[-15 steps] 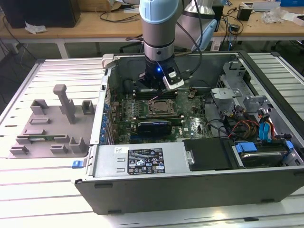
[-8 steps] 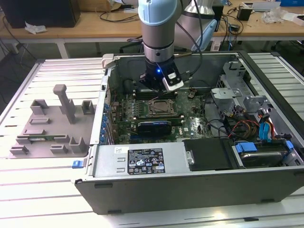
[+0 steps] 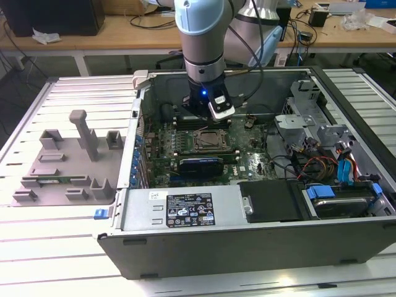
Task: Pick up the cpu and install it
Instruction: 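Install the first cpu locking lever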
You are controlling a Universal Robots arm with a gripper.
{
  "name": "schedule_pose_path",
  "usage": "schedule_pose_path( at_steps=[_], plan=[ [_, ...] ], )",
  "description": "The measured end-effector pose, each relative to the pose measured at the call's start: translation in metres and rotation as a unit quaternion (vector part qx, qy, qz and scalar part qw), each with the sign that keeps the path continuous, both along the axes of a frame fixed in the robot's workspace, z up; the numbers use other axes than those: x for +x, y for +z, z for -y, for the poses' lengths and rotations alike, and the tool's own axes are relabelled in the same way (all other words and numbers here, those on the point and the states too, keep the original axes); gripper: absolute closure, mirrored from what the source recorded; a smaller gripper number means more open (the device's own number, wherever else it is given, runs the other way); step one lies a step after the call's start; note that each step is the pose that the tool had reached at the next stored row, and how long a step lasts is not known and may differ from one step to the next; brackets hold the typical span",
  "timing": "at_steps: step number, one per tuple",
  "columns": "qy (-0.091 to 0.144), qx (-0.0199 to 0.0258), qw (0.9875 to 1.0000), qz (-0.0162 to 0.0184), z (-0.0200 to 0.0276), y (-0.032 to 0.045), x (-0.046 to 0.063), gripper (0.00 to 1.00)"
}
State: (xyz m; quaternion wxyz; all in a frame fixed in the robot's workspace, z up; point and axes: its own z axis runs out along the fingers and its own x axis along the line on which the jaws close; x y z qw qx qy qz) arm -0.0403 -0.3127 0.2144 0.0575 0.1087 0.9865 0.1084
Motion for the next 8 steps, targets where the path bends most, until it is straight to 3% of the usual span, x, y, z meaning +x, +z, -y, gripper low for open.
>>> schedule_pose_path(
  at_steps=[2,3,4,8],
  plan=[
    [-0.001,0.0,1.0,0.0063,0.0001,-0.0003,0.0,0.89],
    [-0.002,0.0001,0.9999,0.0128,0.0,-0.0006,-0.0004,0.89],
    [-0.003,0.0002,0.9999,0.0154,0.0,-0.0012,-0.0014,0.89],
    [-0.01,0.0001,0.9998,0.0171,-0.0027,-0.0024,-0.007,0.89]
  ],
)
